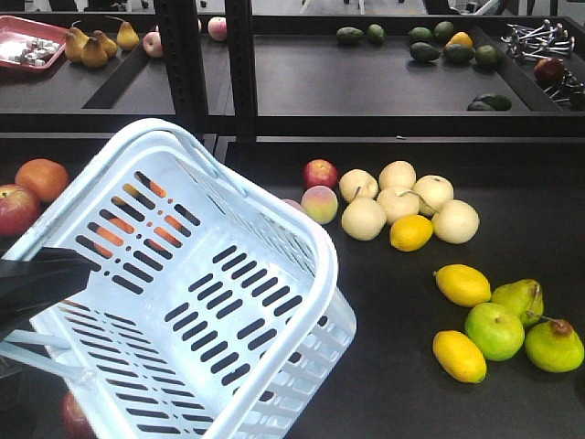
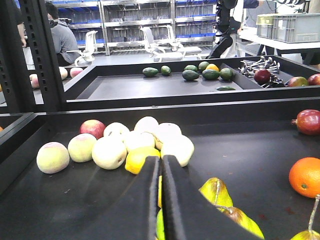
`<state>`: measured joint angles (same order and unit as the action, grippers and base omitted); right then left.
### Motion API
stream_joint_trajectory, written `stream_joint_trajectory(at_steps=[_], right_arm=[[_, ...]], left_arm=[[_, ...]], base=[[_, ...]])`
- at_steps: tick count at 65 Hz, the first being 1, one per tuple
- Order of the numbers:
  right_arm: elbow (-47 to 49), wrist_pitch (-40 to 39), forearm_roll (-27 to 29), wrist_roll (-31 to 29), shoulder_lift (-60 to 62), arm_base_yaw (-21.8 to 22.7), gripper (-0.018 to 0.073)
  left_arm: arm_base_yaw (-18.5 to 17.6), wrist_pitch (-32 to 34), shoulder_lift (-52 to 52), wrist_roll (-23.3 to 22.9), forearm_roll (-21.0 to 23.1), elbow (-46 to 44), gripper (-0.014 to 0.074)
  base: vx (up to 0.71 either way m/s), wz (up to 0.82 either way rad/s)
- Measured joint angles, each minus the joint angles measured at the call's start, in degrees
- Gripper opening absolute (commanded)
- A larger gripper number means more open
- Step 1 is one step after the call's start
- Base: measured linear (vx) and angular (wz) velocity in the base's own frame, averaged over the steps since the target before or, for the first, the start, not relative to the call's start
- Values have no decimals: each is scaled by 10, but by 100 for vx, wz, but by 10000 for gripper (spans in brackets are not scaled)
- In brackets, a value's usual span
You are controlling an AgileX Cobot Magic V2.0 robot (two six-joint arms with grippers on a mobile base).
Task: Pick three apples into basket with both arms
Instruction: 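Hold the basket in the left gripper while the base turns away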
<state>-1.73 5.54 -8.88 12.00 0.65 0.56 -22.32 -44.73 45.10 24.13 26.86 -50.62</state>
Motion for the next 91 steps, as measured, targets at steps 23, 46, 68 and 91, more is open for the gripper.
stream_joint_trajectory(at_steps=[23, 46, 68, 91], right_arm=[[0, 0, 0, 0, 0, 0, -4], [0, 0, 0, 0, 0, 0, -4], [0, 0, 0, 0, 0, 0, -4], [0, 0, 0, 0, 0, 0, -4]], left_arm=[[0, 0, -1, 0, 0, 0, -8], [0, 0, -1, 0, 0, 0, -8], [0, 0, -1, 0, 0, 0, -8], [0, 0, -1, 0, 0, 0, -7]], base=[[0, 0], [0, 1], [-6, 21], [-13, 43]])
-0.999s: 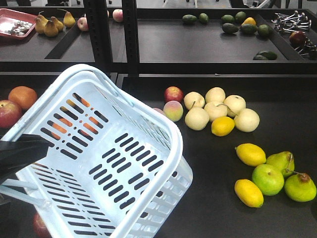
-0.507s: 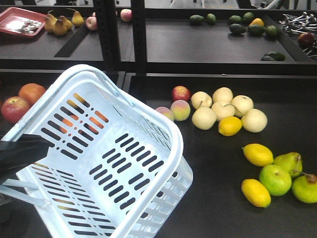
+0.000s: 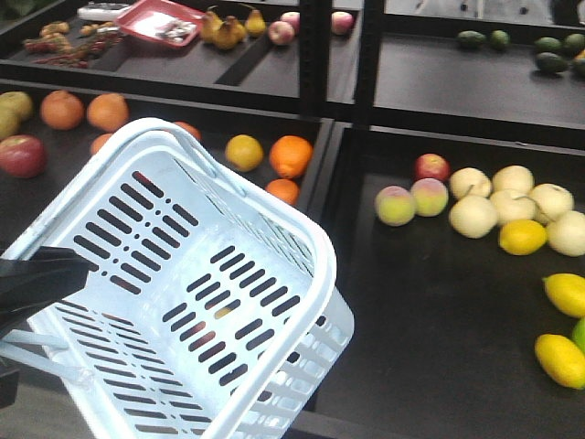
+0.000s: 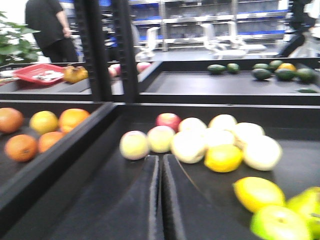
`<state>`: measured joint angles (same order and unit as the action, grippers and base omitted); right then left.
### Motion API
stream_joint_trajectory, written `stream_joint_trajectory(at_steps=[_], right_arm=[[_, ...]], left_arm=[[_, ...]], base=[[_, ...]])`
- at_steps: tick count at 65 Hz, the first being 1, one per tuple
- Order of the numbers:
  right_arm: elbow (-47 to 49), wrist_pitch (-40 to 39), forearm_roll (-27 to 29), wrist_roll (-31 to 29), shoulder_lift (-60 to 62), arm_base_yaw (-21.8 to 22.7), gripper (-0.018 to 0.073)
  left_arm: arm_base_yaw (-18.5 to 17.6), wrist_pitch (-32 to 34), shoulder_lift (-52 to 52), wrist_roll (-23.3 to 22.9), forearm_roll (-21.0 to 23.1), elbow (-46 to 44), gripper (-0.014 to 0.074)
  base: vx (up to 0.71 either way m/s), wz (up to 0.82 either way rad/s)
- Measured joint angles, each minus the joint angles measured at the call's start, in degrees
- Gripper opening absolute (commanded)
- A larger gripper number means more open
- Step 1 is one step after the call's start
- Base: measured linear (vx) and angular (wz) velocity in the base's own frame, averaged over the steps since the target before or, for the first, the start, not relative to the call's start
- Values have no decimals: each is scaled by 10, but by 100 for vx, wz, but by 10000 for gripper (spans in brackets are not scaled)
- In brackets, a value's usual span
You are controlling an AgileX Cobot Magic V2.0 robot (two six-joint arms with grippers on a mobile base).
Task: Pick three apples into basket with both arms
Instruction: 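Hold the basket in the left gripper while the base turns away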
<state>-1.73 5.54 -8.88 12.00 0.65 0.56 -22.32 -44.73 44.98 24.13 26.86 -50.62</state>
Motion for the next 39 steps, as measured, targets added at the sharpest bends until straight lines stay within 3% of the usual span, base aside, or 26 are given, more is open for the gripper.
stream_joint_trajectory(at_steps=[39], right_arm=[[0, 0, 0, 0, 0, 0, -4]], left_arm=[[0, 0, 0, 0, 0, 0, -6]], base=[[-10, 38]])
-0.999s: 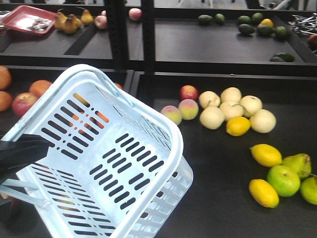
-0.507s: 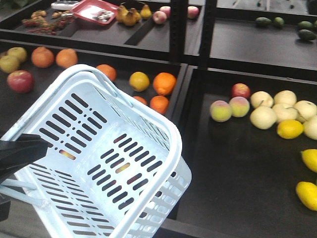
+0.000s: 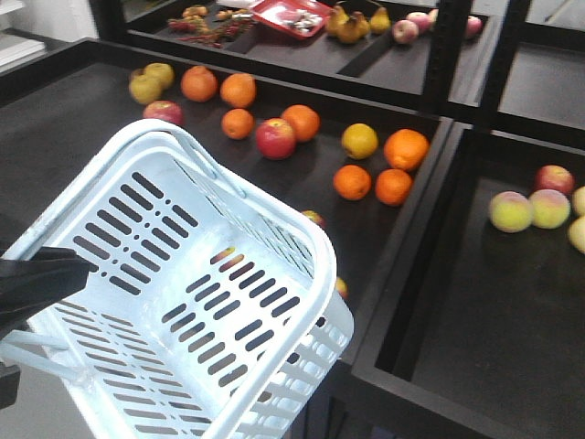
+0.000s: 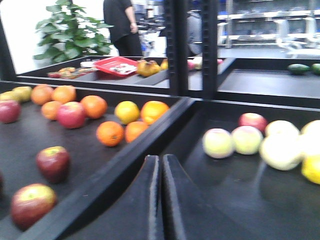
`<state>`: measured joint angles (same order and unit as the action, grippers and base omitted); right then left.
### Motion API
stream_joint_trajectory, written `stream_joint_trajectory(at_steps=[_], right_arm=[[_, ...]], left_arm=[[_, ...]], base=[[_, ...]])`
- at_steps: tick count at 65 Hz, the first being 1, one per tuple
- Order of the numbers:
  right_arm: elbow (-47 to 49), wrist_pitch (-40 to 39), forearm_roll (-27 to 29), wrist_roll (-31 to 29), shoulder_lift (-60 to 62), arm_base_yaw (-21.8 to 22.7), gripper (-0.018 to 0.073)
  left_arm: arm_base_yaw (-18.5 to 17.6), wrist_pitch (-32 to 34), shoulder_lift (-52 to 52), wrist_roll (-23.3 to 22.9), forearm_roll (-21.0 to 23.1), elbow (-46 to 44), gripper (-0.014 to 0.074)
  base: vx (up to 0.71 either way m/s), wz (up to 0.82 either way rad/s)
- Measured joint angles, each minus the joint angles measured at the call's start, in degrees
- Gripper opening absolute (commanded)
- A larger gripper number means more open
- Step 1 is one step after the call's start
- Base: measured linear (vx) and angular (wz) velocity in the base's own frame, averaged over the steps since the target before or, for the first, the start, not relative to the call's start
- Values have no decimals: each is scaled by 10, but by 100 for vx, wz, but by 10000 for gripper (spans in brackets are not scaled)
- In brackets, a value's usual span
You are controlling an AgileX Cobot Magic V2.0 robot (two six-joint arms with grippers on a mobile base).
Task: Pick three apples into basket with both arms
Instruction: 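Hold the basket in the left gripper while the base turns away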
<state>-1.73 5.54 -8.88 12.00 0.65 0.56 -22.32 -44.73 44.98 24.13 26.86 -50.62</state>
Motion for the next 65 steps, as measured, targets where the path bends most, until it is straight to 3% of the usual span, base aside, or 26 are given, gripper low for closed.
stream_joint_trajectory(at_steps=[65], right_arm=[[0, 0, 0, 0, 0, 0, -4]], left_arm=[[0, 0, 0, 0, 0, 0, -6]], base=[[-10, 46]])
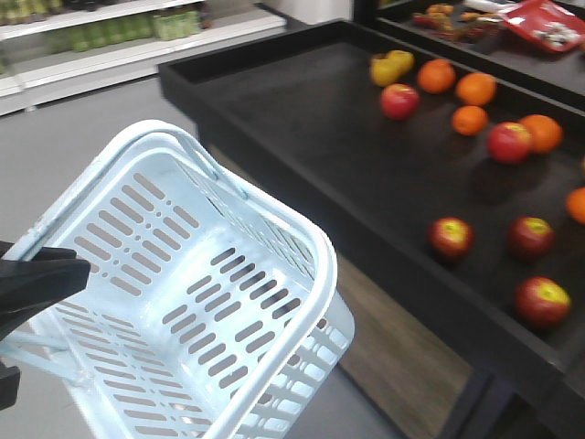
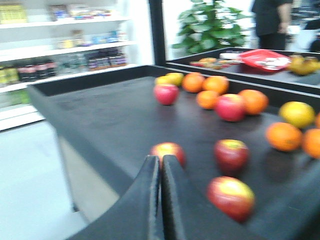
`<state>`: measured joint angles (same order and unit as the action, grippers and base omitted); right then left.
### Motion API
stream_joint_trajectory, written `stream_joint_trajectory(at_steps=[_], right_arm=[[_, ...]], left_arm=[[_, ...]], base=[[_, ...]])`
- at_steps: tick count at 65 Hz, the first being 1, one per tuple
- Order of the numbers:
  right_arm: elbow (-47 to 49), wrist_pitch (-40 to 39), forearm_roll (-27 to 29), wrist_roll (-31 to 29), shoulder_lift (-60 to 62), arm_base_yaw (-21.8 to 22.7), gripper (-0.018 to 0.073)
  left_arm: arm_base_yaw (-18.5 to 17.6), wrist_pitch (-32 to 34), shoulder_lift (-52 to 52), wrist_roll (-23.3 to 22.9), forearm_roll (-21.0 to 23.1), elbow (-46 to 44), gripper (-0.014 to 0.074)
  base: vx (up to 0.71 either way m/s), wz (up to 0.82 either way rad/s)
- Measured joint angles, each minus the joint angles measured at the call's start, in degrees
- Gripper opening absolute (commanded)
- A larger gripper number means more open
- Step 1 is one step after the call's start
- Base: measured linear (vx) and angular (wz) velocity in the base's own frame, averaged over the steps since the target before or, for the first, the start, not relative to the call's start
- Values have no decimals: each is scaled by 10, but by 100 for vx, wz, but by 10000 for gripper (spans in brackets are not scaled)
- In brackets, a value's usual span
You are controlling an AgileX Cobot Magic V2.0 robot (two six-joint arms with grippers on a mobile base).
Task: Pick three apples into basket with both arms
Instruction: 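Hold the basket in the left gripper while the base turns away, then drive across the aisle carrying the basket in the left gripper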
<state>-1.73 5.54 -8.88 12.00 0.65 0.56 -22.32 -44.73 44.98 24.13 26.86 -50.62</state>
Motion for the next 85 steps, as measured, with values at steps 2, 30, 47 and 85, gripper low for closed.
stream_joint_trajectory(at_steps=[2, 30, 47, 85], right_arm=[[0, 0, 0, 0, 0, 0, -4], [0, 0, 0, 0, 0, 0, -4], [0, 0, 0, 0, 0, 0, -4], [0, 0, 0, 0, 0, 0, -4]], left_arm=[[0, 0, 0, 0, 0, 0, -6], [0, 0, 0, 0, 0, 0, -6], [0, 0, 0, 0, 0, 0, -7], [0, 0, 0, 0, 0, 0, -7]], base=[[-5, 64], [-1, 75], [5, 77], [12, 47]])
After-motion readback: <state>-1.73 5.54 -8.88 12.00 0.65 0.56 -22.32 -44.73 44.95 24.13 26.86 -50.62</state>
